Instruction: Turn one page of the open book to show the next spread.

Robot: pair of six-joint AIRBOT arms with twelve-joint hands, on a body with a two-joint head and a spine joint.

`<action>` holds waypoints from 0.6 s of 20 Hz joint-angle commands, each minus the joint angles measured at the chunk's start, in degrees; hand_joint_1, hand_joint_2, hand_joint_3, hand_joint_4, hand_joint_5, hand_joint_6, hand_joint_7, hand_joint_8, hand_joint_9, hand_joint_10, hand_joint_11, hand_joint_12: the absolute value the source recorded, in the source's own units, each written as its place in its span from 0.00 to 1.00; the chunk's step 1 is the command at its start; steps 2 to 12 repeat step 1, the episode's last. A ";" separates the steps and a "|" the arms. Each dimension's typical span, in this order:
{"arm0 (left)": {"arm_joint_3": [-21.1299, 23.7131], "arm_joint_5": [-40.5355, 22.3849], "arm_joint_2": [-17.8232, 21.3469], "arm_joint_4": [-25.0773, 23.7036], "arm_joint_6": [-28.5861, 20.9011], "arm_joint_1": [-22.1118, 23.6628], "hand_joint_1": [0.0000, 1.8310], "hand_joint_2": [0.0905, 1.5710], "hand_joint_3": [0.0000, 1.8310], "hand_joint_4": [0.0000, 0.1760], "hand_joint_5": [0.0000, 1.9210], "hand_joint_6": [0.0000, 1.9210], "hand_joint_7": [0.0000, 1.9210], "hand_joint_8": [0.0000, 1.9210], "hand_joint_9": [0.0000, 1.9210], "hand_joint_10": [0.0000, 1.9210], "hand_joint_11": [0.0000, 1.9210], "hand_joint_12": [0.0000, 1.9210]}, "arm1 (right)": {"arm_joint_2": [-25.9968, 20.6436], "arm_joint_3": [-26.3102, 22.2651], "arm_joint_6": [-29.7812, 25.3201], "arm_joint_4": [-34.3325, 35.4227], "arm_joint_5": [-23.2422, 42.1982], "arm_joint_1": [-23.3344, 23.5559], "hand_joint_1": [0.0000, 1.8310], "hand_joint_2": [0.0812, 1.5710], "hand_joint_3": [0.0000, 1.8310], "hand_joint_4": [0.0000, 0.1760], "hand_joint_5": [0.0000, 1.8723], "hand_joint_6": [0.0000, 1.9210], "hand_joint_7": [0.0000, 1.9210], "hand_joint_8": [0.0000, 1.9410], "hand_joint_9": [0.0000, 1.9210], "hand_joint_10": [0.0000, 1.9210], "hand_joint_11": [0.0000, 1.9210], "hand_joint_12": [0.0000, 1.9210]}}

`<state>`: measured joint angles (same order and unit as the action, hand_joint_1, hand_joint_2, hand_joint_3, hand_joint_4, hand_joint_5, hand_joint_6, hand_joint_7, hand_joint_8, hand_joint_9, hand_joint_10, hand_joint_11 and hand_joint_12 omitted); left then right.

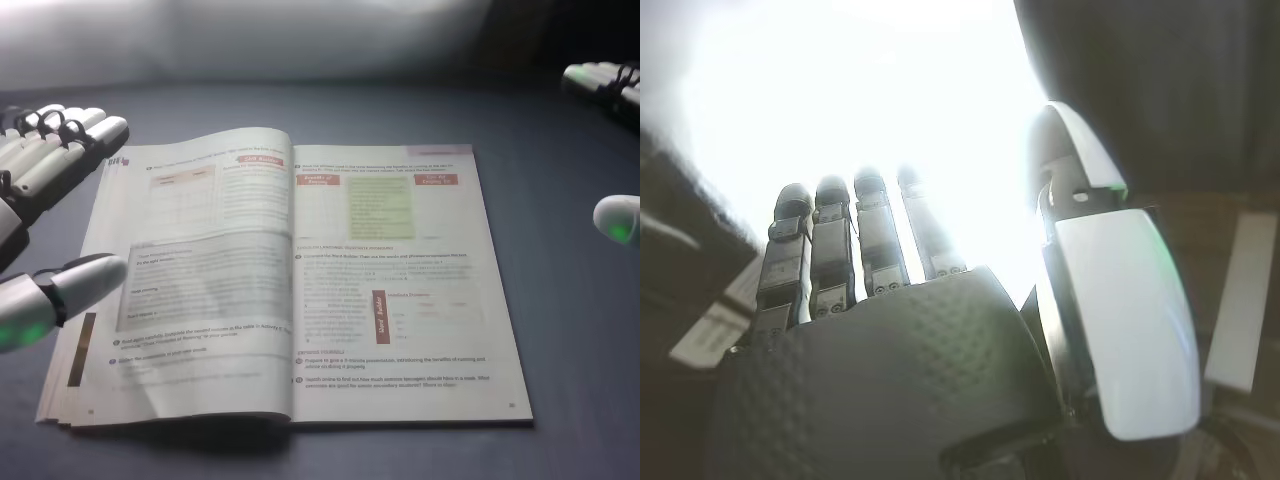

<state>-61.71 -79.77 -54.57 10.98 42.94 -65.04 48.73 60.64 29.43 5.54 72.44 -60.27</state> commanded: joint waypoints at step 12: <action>-0.32 -7.75 -0.28 0.34 -0.49 0.59 0.11 0.85 0.00 0.00 0.00 0.00 0.00 0.00 0.00 0.00 0.00 0.00 | -0.08 -0.10 -0.29 1.79 9.59 0.06 0.11 0.83 0.01 0.00 0.00 0.00 0.00 0.00 0.00 0.00 0.00 0.00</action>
